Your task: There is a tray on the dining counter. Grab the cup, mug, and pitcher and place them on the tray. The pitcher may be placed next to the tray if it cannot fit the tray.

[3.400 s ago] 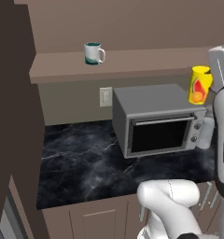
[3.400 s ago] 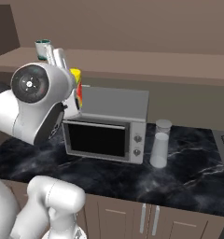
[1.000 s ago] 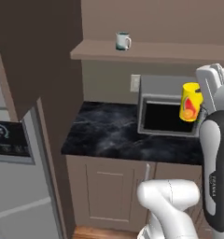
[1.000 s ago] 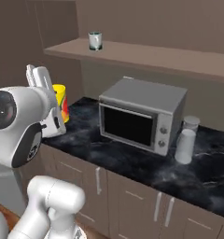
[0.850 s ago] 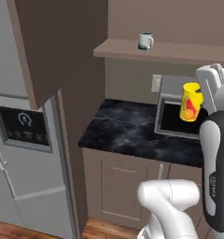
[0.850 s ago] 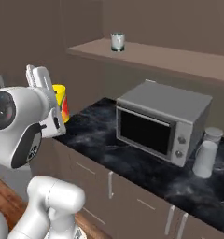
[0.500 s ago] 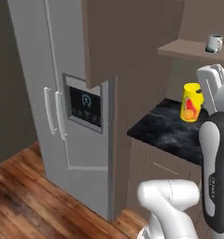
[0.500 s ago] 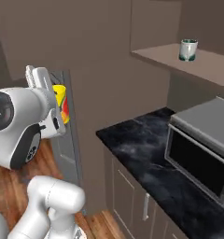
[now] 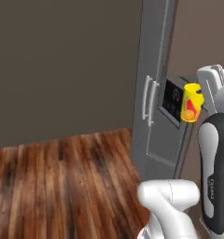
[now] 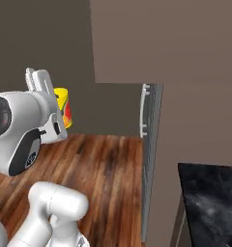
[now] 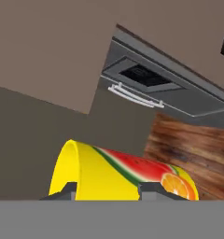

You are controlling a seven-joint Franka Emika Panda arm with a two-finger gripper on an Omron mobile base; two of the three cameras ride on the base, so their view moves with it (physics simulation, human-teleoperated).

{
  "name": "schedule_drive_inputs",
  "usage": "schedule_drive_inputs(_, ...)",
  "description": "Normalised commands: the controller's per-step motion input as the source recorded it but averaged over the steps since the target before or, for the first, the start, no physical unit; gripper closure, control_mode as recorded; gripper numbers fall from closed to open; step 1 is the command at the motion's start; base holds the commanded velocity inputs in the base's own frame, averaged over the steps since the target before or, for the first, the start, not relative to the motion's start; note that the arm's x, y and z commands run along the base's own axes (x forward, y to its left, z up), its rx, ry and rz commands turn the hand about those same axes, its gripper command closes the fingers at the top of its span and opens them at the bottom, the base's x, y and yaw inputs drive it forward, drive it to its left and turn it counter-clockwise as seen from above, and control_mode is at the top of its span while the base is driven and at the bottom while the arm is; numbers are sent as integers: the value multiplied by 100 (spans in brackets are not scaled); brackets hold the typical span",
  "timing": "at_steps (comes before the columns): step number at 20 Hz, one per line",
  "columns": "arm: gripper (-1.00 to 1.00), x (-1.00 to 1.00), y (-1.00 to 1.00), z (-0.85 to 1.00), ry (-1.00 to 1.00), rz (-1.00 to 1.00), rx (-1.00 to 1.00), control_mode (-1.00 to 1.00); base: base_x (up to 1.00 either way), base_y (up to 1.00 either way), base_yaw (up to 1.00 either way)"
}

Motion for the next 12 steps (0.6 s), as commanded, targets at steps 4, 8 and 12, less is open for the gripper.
schedule_drive_inputs(4,100,0,0,0,0,0,0,100,-18,11,100)
schedule_drive_inputs(8,100,0,0,0,0,0,0,100,-19,13,100)
schedule_drive_inputs(12,100,0,0,0,0,0,0,100,-13,19,100)
